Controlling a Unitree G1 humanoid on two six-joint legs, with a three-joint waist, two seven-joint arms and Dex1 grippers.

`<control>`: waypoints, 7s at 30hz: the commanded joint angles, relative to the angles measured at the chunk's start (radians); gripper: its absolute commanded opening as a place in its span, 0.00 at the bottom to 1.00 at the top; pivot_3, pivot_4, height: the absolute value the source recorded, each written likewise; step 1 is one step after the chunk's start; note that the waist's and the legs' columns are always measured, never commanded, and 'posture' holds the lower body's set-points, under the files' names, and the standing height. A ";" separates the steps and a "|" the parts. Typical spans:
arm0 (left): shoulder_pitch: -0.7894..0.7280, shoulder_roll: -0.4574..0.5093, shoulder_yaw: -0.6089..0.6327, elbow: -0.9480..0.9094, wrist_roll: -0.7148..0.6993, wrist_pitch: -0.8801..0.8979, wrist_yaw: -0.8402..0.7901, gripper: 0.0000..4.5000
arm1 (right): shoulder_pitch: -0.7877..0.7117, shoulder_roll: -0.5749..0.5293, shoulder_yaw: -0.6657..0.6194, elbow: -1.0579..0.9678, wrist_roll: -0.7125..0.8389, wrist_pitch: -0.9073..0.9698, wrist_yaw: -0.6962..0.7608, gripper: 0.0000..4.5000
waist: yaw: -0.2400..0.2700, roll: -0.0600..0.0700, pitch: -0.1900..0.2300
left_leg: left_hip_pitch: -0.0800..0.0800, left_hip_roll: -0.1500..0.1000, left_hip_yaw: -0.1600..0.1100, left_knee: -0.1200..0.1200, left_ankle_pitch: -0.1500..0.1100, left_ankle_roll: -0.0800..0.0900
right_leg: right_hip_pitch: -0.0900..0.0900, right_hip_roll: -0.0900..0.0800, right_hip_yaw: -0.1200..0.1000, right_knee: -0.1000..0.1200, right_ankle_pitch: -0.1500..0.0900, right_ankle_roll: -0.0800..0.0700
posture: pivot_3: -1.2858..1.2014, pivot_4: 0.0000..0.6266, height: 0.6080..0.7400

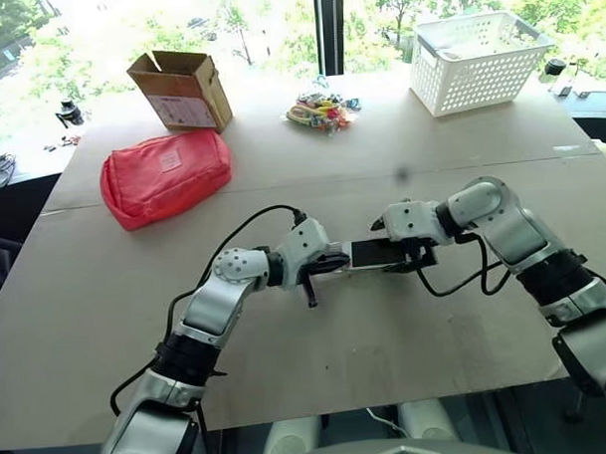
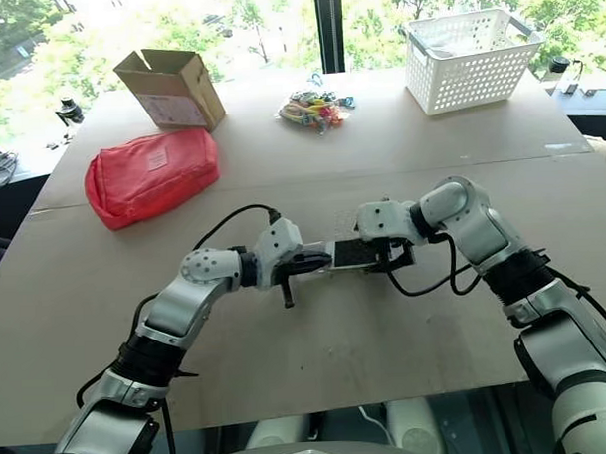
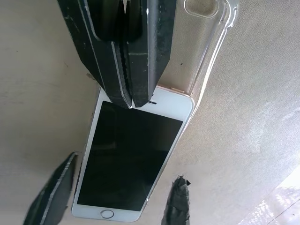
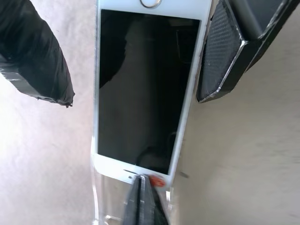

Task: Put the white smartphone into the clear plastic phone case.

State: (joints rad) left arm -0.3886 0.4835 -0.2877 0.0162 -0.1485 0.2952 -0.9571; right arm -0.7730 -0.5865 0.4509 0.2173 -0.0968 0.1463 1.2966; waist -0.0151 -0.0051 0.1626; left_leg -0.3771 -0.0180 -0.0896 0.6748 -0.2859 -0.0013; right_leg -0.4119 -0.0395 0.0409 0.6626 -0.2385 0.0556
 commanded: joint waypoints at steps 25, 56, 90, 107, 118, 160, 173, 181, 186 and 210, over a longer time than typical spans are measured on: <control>0.040 0.003 -0.054 0.106 0.065 -0.001 -0.012 0.00 | -0.026 -0.065 -0.027 0.027 -0.004 0.052 0.065 0.01 | 0.000 0.000 -0.008 | 0.018 -0.002 -0.002 -0.005 0.000 0.001 | 0.018 -0.001 -0.002 -0.005 -0.001 0.000 | 0.52 0.24 1.00; -0.008 0.051 0.122 -0.003 -0.178 0.172 -0.094 0.00 | 0.025 -0.048 -0.100 -0.137 0.027 0.062 -0.002 0.01 | -0.015 -0.001 -0.001 | 0.013 -0.002 -0.004 -0.009 0.000 0.000 | 0.013 -0.003 -0.004 -0.009 -0.001 0.000 | 0.52 0.24 1.00; -0.044 0.037 0.119 0.010 -0.163 0.187 -0.082 0.00 | 0.313 -0.285 -0.161 -0.710 0.045 0.110 -0.101 0.01 | -0.009 -0.002 0.003 | -0.005 -0.003 -0.003 -0.006 0.000 0.000 | -0.004 -0.005 -0.004 -0.005 0.000 0.001 | 0.52 0.24 1.00; -0.081 0.002 0.127 0.068 -0.127 0.121 -0.047 0.00 | 0.298 -0.210 -0.051 -0.672 -0.251 0.103 -0.242 0.01 | -0.004 -0.003 0.003 | -0.002 -0.004 -0.002 -0.004 0.000 -0.001 | -0.001 -0.005 -0.004 -0.003 0.000 0.001 | 0.52 0.24 1.00; -0.100 -0.032 0.146 0.060 -0.146 0.114 -0.038 0.00 | 0.270 -0.129 -0.032 -0.700 -0.348 0.177 -0.253 0.01 | -0.004 -0.003 0.003 | -0.002 -0.004 -0.002 -0.004 0.002 -0.004 | -0.002 -0.005 -0.004 -0.003 0.000 0.001 | 0.52 0.24 1.00; -0.051 -0.048 0.111 0.019 -0.159 0.155 -0.035 0.00 | 0.249 -0.068 -0.029 -0.419 -0.423 -0.139 -0.383 0.01 | -0.023 -0.003 0.002 | 0.000 -0.004 -0.001 -0.004 0.002 -0.004 | -0.001 -0.005 -0.002 -0.001 0.000 0.001 | 0.52 0.24 1.00; -0.043 -0.083 0.075 0.096 -0.108 0.095 -0.010 0.00 | 0.287 -0.024 -0.094 -0.470 -0.294 -0.034 -0.340 0.99 | -0.019 -0.003 0.003 | -0.002 -0.005 -0.002 -0.004 0.003 -0.004 | -0.002 -0.005 -0.003 -0.002 0.000 0.001 | 0.52 0.24 1.00; -0.039 -0.063 0.063 0.127 -0.078 0.064 -0.018 0.00 | 0.215 0.030 -0.298 -0.480 0.086 0.360 -0.205 0.99 | -0.020 -0.003 0.002 | -0.002 -0.005 -0.003 -0.004 0.001 -0.001 | -0.001 -0.005 -0.003 -0.002 0.000 0.001 | 0.52 0.24 1.00; -0.038 -0.058 0.062 0.143 -0.067 0.049 -0.020 0.00 | 0.110 0.103 -0.415 -0.175 0.169 0.385 -0.347 0.99 | -0.019 -0.003 0.002 | -0.001 -0.005 -0.003 -0.004 0.001 0.000 | -0.001 -0.006 -0.003 -0.001 0.000 0.001 | 0.52 0.24 1.00; -0.068 -0.061 0.068 0.167 -0.058 0.026 -0.023 0.00 | 0.043 0.211 -0.478 0.123 0.442 0.722 -0.415 0.38 | -0.020 -0.003 0.002 | -0.001 -0.006 -0.003 -0.005 0.001 0.000 | -0.001 -0.007 -0.003 0.000 0.000 0.001 | 0.52 0.24 1.00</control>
State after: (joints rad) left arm -0.4665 0.4170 -0.2048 0.1642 -0.2283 0.3151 -0.9785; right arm -0.6974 -0.3747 -0.0098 0.3407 0.3309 0.8566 0.8990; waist -0.0354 -0.0079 0.1642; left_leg -0.3784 -0.0243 -0.0924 0.6702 -0.2853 -0.0014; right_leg -0.4135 -0.0465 0.0377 0.6621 -0.2387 0.0565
